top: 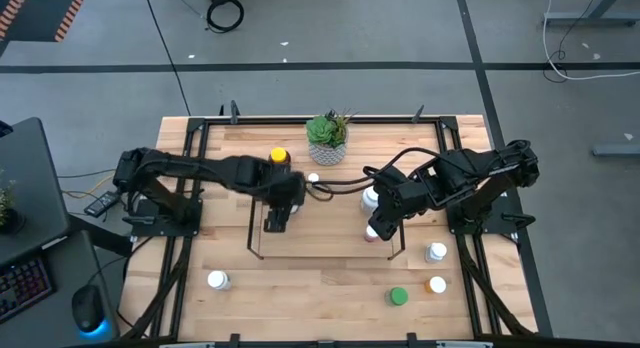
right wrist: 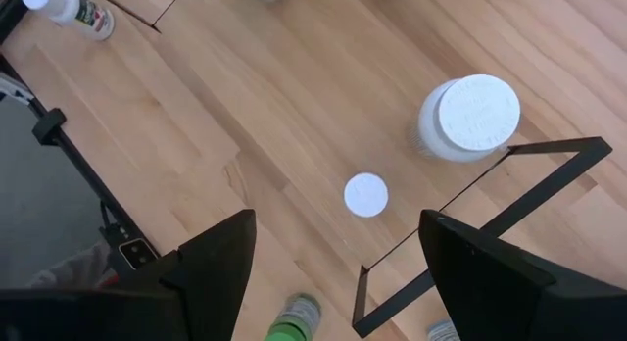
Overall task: Pick and place medicine bottles onto shelf by color
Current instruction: Put the large green medicine bottle on the shelf
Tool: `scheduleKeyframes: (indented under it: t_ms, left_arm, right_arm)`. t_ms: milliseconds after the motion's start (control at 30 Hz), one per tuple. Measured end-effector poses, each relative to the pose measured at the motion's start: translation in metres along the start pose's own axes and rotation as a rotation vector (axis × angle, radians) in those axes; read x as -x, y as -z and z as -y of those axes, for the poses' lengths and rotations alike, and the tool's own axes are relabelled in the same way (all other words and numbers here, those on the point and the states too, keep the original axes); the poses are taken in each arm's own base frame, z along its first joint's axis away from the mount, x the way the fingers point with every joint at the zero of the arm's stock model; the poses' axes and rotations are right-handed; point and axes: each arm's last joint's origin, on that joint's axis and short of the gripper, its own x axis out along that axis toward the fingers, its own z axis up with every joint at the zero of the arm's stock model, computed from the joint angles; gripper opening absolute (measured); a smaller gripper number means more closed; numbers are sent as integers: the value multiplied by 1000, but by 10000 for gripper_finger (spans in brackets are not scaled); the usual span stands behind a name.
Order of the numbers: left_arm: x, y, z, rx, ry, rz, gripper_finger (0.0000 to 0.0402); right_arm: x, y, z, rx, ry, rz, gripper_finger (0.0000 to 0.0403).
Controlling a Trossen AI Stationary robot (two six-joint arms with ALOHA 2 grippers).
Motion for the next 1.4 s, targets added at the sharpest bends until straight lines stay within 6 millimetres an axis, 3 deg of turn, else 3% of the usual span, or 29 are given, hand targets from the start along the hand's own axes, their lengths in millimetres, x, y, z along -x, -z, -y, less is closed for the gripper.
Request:
scheduleKeyframes:
  t_ms: [333, 767, 967, 1267, 1400]
  left_arm:
    - [-2, 7, -22, 20, 15, -56, 247]
    - [-16, 14, -22, 35, 75, -63, 253]
    - [-19, 16, -22, 95, 75, -93, 276]
    - [-16, 20, -22, 110, 73, -119, 279]
    - [-6, 22, -22, 111, 70, -85, 281]
  right_arm:
    - [0, 0, 0, 0, 1, 0, 294]
    - [0, 0, 1, 1, 12, 18, 294]
    - [0, 0, 1, 8, 16, 18, 294]
    - [0, -1, 1, 21, 22, 30, 294]
    - [0, -1, 1, 28, 26, 37, 294]
